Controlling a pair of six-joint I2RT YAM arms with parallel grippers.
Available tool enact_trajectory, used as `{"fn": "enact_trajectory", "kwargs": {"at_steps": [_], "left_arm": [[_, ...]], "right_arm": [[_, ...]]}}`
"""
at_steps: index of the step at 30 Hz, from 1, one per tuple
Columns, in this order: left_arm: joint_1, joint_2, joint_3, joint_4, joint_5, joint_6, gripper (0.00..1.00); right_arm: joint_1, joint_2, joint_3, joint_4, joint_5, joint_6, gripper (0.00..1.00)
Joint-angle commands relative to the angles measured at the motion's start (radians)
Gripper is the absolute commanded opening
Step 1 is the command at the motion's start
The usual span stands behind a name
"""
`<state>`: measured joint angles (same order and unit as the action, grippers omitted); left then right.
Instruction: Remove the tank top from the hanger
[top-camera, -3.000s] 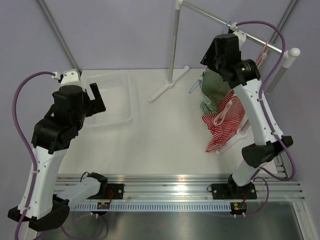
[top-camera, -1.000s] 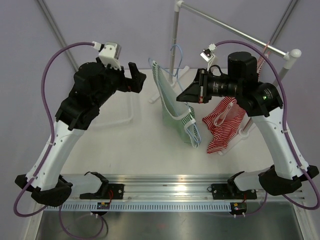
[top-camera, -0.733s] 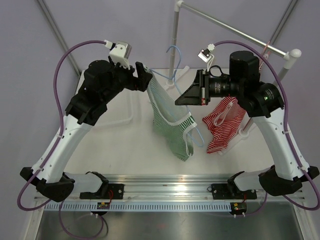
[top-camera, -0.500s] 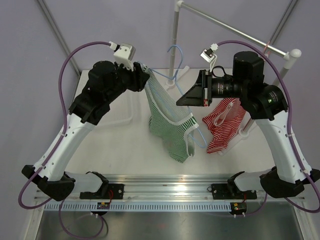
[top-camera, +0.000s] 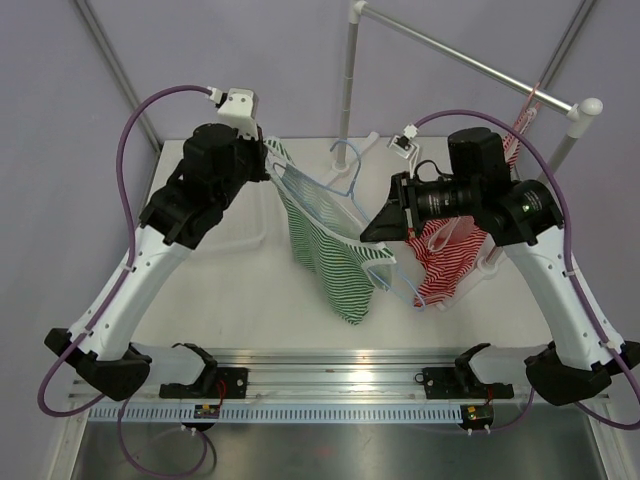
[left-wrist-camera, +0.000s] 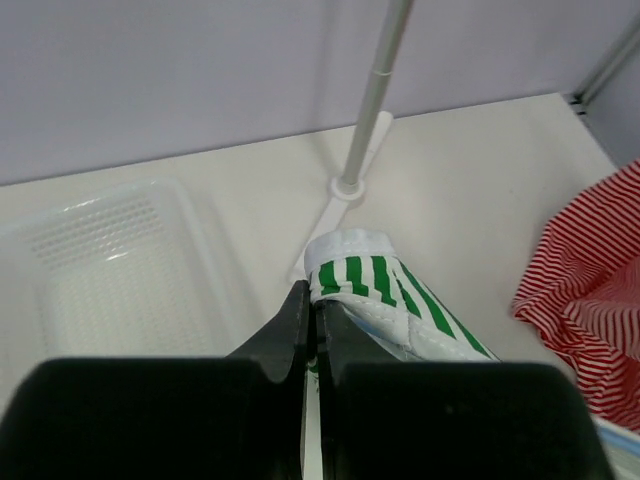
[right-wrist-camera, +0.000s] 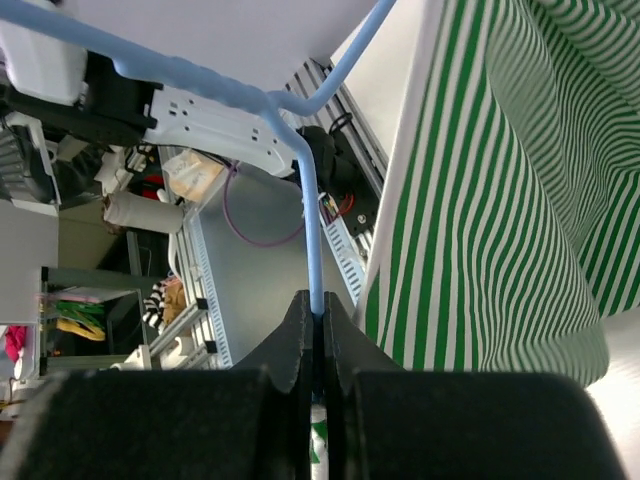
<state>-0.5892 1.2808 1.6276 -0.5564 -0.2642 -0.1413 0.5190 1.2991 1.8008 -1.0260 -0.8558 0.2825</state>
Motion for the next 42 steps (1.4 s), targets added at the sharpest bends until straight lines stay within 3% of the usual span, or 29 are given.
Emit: {"fn": "enact_trajectory", "kwargs": {"at_steps": [1, 10, 14, 16, 17, 18, 19, 21, 22, 26, 28, 30, 31, 35, 37, 39, 40, 42], "left_arm": [[0.028, 0.031, 0.070, -0.061, -0.208, -0.056, 0.00], [0.146, 0.160, 0.242, -0.270, 0.000, -0.216, 0.00], [0.169, 0.158, 0.272, -0.289, 0.155, -0.264, 0.00], [0.169, 0.105, 0.203, -0.208, 0.300, -0.256, 0.00], [0.169, 0.077, 0.151, -0.159, 0.362, -0.236, 0.00], [0.167, 0.040, 0.100, -0.104, 0.501, -0.228, 0.00], [0.166, -0.030, -0.019, 0.017, 0.573, -0.221, 0.00], [0.163, -0.096, -0.115, 0.161, 0.754, -0.216, 0.00], [0.161, -0.136, -0.191, 0.186, 0.804, -0.213, 0.00], [0.137, -0.143, -0.250, 0.164, 0.973, -0.176, 0.00], [0.115, -0.133, -0.255, 0.081, 0.975, -0.141, 0.00], [0.080, -0.127, -0.271, 0.011, 0.817, -0.110, 0.00], [0.075, -0.124, -0.279, -0.006, 0.777, -0.107, 0.00], [0.069, -0.109, -0.273, -0.074, 0.649, -0.107, 0.00], [0.062, -0.112, -0.253, -0.103, 0.576, -0.100, 0.36], [0.051, -0.110, -0.221, -0.141, 0.513, -0.086, 0.57], [0.048, -0.109, -0.204, -0.157, 0.482, -0.081, 0.83], [0.042, -0.104, -0.175, -0.201, 0.413, -0.069, 0.90]], "right_arm": [[0.006, -0.098, -0.092, 0.021, -0.064, -0.085, 0.00], [0.006, -0.273, -0.270, 0.279, 0.021, -0.072, 0.00], [0.004, -0.307, -0.372, 0.505, 0.083, -0.020, 0.00], [0.004, -0.319, -0.418, 0.633, 0.133, 0.044, 0.00], [0.004, -0.319, -0.464, 0.778, 0.145, 0.072, 0.00], [0.004, -0.310, -0.487, 0.861, 0.165, 0.101, 0.00], [0.004, -0.301, -0.506, 1.024, 0.196, 0.174, 0.00], [0.004, -0.259, -0.537, 1.191, 0.222, 0.240, 0.00], [0.004, -0.241, -0.537, 1.251, 0.247, 0.286, 0.00], [0.007, -0.167, -0.483, 1.441, 0.313, 0.305, 0.00], [0.006, -0.141, -0.463, 1.434, 0.383, 0.290, 0.00], [0.006, -0.118, -0.359, 1.301, 0.447, 0.239, 0.00], [0.006, -0.107, -0.313, 1.121, 0.527, 0.227, 0.00], [0.007, -0.073, -0.121, 0.723, 0.698, 0.268, 0.00], [0.009, -0.087, -0.113, 0.599, 0.748, 0.334, 0.00], [0.013, -0.112, -0.121, 0.540, 0.791, 0.407, 0.00], [0.015, -0.118, -0.123, 0.487, 0.825, 0.423, 0.00], [0.013, -0.116, -0.103, 0.411, 0.883, 0.469, 0.00]]}}
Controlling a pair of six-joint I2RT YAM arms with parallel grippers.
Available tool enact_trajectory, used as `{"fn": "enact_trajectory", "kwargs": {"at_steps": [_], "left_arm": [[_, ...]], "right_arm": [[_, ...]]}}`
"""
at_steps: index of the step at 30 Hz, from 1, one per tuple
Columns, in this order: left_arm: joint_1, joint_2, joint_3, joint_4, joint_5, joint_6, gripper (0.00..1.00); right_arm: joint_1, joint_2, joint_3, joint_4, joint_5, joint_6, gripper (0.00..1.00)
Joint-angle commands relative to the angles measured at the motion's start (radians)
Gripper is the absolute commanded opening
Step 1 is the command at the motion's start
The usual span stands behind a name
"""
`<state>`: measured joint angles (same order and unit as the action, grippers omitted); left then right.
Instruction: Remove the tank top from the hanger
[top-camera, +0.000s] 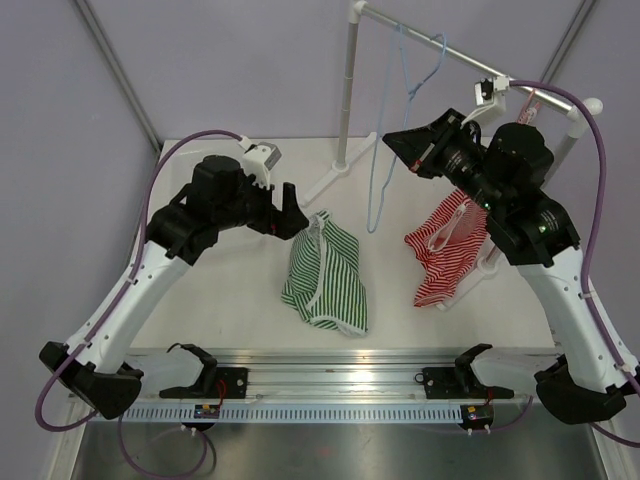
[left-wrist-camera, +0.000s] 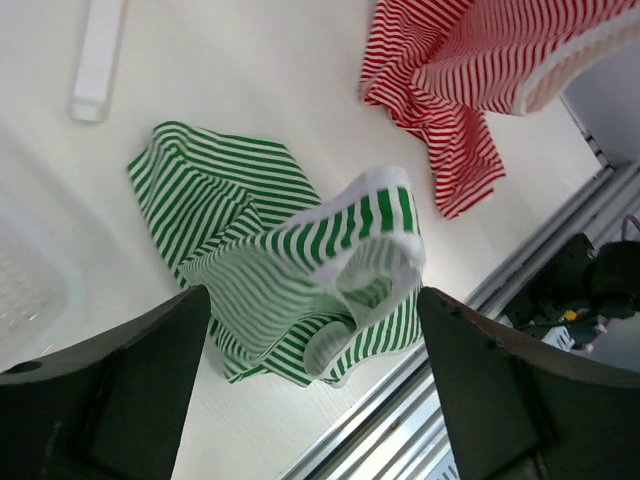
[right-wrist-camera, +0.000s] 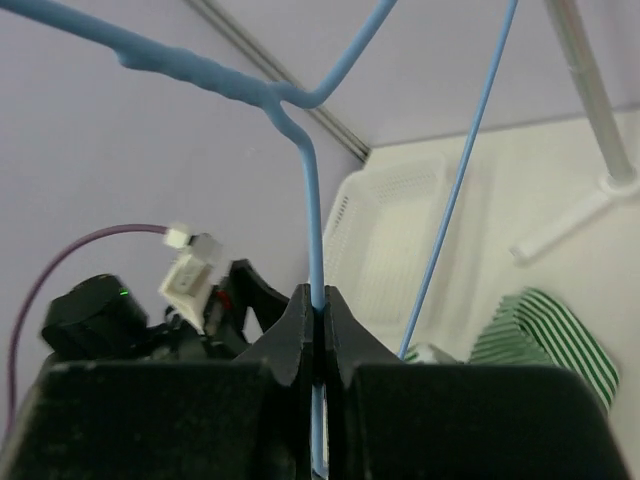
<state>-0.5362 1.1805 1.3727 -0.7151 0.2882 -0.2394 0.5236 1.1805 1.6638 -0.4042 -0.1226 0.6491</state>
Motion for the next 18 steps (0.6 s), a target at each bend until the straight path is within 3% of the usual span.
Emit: {"fn": "enact_trajectory", "kwargs": {"at_steps": [1, 4, 10, 18], "left_arm": [[-0.013, 0.002, 0.115, -0.056, -0.159, 0.034, 0.99], [-0.015, 0.008, 0.172, -0.105, -0.228, 0.051, 0.99], [-0.018, 0.002, 0.186, -0.152, -0.337, 0.071, 0.99], [-0.024, -0.065, 0.120, -0.129, -0.320, 0.078, 0.99]], "right_arm": [[0.009, 0.011, 0.048, -0.275, 0.190, 0.103, 0.00], [0.009, 0.074, 0.172, -0.421, 0.291, 0.124, 0.00], [0.007, 0.240, 0.368, -0.510, 0.449, 0.133, 0.00], [-0.077, 0.455, 0.502, -0.478, 0.411, 0.147, 0.00]]}}
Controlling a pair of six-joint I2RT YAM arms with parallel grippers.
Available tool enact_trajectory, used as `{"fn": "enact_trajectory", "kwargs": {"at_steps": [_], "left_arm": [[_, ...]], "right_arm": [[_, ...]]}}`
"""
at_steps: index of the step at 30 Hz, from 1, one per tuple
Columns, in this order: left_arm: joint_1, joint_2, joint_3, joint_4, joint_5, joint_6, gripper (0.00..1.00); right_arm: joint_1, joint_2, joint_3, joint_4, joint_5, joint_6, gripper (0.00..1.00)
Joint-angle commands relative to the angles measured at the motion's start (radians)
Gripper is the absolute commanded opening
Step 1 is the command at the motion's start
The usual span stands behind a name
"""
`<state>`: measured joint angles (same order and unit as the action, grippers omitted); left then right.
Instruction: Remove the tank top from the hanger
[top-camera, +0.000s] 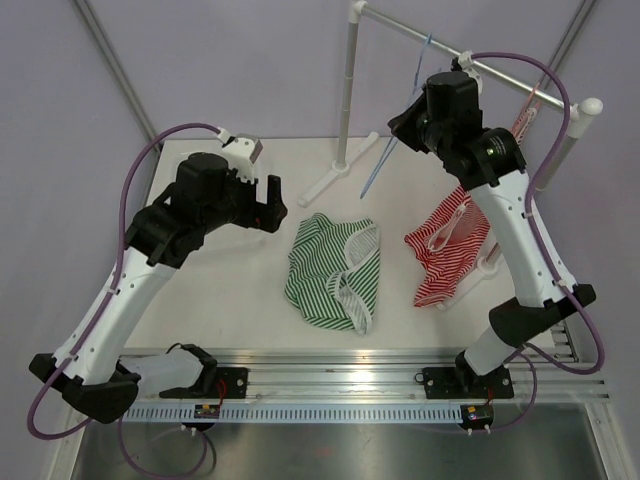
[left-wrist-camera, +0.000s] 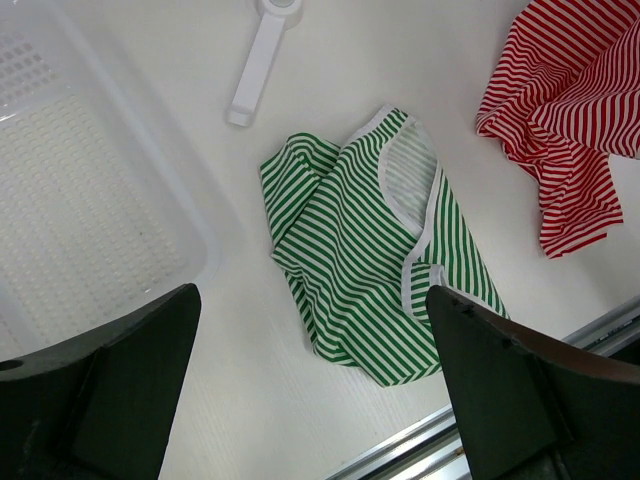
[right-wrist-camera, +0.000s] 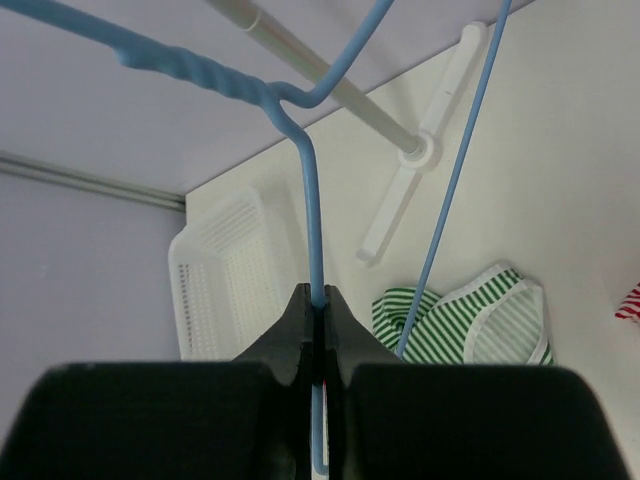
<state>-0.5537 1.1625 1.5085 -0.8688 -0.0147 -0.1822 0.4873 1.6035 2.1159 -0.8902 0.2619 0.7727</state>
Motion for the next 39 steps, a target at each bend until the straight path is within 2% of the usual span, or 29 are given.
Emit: {"fn": "enact_trajectory", "kwargs": {"at_steps": [1, 9, 17, 28, 32, 37, 39], "left_arm": [[-0.008, -0.052, -0.024, 0.031, -0.013, 0.024, 0.99], [-0.012, -0.086, -0.083, 0.065, -0.011, 0.035, 0.99], [-0.014, -0.066, -0.083, 0.071, -0.016, 0.036, 0.99], [-0.020, -0.050, -0.080, 0.071, -0.022, 0.039, 0.99], [-0.022, -0.034, -0.064, 0.068, -0.022, 0.036, 0.99], [-0.032, -0.003, -0.037, 0.050, -0.034, 0.035, 0.99], [-0.041, 0.009, -0.033, 0.045, -0.039, 0.033, 0.99]], "right_arm": [[-0.070, 0.041, 0.056, 0.014, 0.014, 0.023, 0.00], [-0.104, 0.133, 0.185, 0.020, -0.006, -0.001, 0.00], [-0.104, 0.108, 0.138, 0.094, -0.021, 0.045, 0.00], [-0.119, 0.125, 0.167, 0.114, -0.016, 0.062, 0.00], [-0.153, 0.145, 0.112, 0.070, -0.029, 0.073, 0.00], [-0.151, 0.118, 0.029, 0.091, -0.027, 0.062, 0.00], [-0.153, 0.115, 0.026, 0.082, -0.030, 0.056, 0.03]]}}
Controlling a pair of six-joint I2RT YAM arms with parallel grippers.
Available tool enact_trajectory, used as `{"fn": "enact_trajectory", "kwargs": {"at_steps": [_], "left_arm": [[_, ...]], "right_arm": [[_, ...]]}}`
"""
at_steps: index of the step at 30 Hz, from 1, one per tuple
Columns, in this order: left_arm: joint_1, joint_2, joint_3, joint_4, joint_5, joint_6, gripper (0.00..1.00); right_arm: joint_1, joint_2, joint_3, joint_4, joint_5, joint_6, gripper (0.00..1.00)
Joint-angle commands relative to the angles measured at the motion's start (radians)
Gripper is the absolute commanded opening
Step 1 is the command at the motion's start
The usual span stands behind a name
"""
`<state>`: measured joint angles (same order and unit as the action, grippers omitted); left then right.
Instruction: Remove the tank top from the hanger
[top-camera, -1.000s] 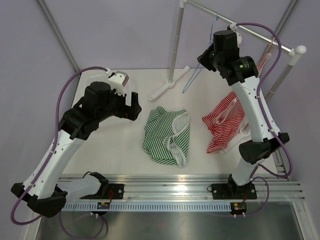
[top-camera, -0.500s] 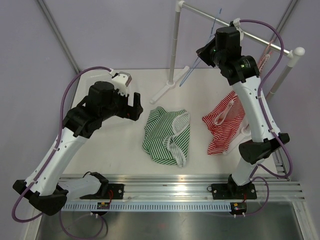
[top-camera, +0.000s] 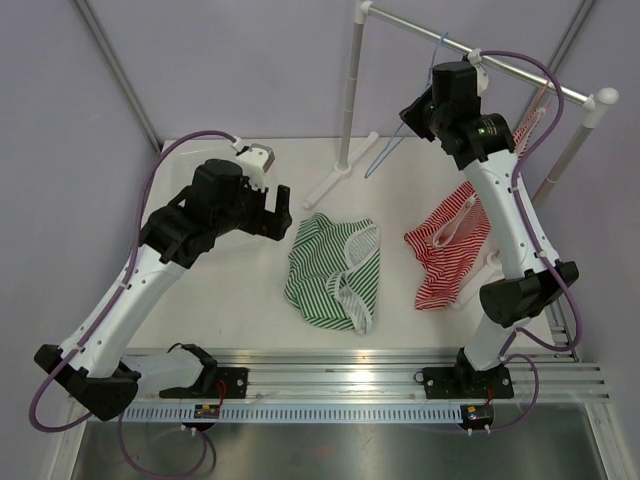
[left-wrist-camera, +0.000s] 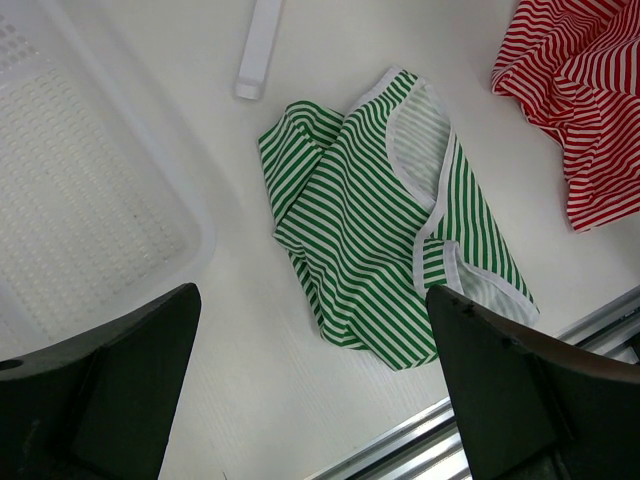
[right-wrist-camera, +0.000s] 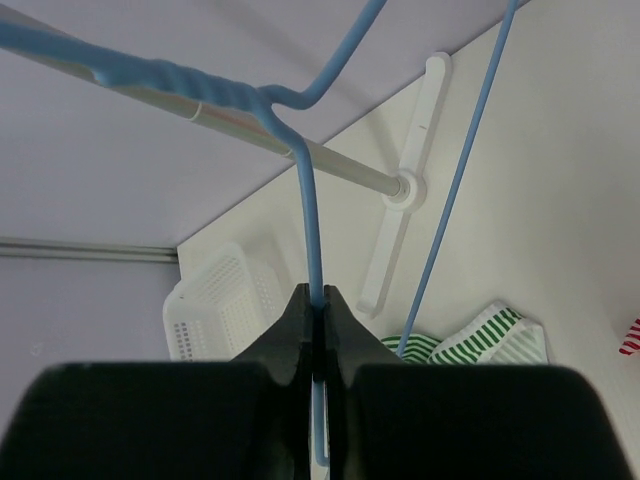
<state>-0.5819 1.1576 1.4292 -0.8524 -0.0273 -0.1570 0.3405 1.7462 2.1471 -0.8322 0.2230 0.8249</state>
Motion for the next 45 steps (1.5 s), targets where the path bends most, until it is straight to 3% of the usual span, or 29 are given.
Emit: {"fn": "enact_trajectory", "kwargs": {"at_steps": [1, 2, 3, 5, 6, 7, 9, 17, 23, 31, 41, 44, 45], "left_arm": [[-0.018, 0.023, 0.048, 0.029, -0.031, 0.007, 0.99], [-0.021, 0.031, 0.048, 0.027, -0.036, 0.005, 0.99], [-0.029, 0.036, 0.048, 0.027, -0.040, 0.004, 0.99], [-0.036, 0.053, 0.042, 0.030, -0.042, -0.001, 0.99], [-0.045, 0.057, 0.034, 0.042, -0.043, -0.003, 0.99], [-0.050, 0.065, 0.018, 0.050, -0.043, -0.004, 0.99], [-0.075, 0.091, 0.002, 0.071, -0.048, -0.013, 0.99], [-0.197, 0.224, -0.038, 0.144, -0.091, -0.084, 0.99], [-0.283, 0.393, -0.021, 0.170, -0.131, -0.134, 0.99], [-0.288, 0.580, -0.088, 0.233, -0.115, -0.203, 0.99], [-0.314, 0.688, -0.210, 0.332, -0.060, -0.269, 0.99], [-0.322, 0.715, -0.246, 0.364, -0.011, -0.279, 0.88], [-0.322, 0.725, -0.262, 0.372, -0.002, -0.283, 0.66]], "right_arm": [[-0.005, -0.034, -0.007, 0.024, 0.004, -0.003, 0.06], [-0.005, -0.039, -0.015, 0.024, -0.004, -0.004, 0.13], [-0.005, -0.053, -0.019, 0.027, -0.013, -0.004, 0.31], [-0.003, -0.066, -0.039, 0.039, -0.054, -0.007, 0.51], [-0.001, -0.074, -0.046, 0.042, -0.065, -0.007, 0.76], [0.005, -0.091, -0.047, 0.044, -0.082, -0.009, 0.88], [0.014, -0.115, -0.046, 0.036, -0.093, -0.013, 0.99], [0.067, -0.278, -0.182, -0.019, -0.041, -0.056, 1.00], [0.071, -0.442, -0.291, -0.018, -0.043, -0.194, 0.99], [0.072, -0.743, -0.527, 0.298, -0.278, -0.360, 0.99], [0.071, -0.847, -0.544, 0.327, -0.369, -0.487, 0.99], [0.071, -0.856, -0.544, 0.331, -0.367, -0.503, 1.00], [0.071, -0.858, -0.544, 0.331, -0.363, -0.507, 1.00]]}}
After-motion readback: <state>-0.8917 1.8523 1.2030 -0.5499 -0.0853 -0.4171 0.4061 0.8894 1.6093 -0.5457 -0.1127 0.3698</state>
